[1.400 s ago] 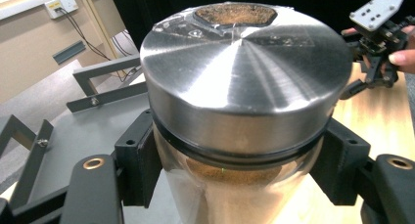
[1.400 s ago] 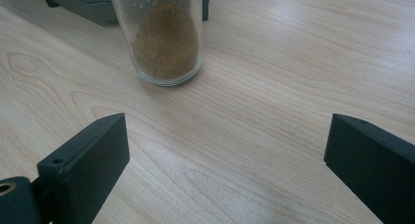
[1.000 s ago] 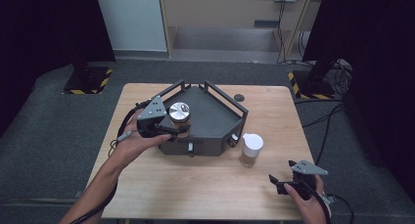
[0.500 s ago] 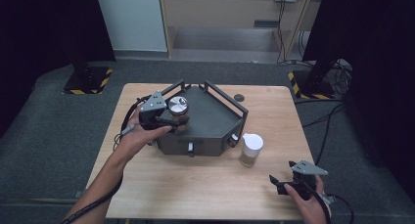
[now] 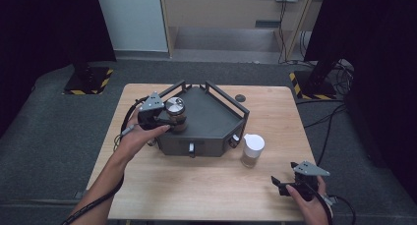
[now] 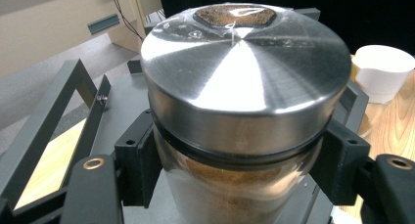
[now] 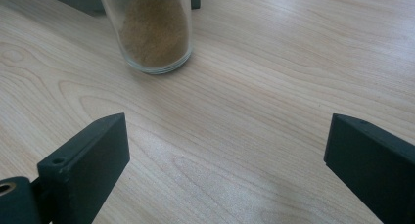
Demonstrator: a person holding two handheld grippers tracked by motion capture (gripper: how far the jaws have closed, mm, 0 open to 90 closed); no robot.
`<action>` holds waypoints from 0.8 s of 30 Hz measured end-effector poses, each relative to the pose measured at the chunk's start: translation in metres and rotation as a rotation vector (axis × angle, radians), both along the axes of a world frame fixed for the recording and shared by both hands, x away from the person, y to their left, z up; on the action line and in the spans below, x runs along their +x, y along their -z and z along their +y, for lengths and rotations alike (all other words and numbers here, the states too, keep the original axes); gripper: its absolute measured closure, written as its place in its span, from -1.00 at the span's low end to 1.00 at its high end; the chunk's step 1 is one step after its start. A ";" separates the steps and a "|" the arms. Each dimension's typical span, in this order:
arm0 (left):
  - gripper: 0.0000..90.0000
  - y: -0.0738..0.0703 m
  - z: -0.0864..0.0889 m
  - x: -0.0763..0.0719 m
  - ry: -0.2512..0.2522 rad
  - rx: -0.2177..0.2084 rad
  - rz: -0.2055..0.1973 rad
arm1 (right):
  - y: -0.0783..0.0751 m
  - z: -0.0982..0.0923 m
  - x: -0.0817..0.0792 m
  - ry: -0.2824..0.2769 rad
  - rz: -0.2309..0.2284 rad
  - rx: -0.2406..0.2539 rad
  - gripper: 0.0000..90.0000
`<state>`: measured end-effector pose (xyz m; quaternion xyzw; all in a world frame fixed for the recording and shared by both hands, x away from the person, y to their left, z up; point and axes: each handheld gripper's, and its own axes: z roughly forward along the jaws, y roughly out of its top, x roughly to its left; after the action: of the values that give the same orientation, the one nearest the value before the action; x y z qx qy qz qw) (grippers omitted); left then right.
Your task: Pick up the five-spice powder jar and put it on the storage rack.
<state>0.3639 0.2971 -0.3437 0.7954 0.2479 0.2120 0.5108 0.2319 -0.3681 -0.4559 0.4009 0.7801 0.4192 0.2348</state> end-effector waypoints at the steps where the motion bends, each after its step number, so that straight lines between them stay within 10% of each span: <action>1: -0.34 0.000 0.000 0.000 0.000 0.002 0.000 | 0.000 0.000 0.000 0.000 0.001 -0.001 -0.92; 24: -0.34 0.013 0.003 0.008 -0.005 -0.022 0.043 | 0.001 0.000 0.001 0.000 0.007 -0.003 -0.92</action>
<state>0.3724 0.2997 -0.3566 0.7935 0.2632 0.1933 0.5136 0.2325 -0.3685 -0.4565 0.4023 0.7815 0.4165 0.2326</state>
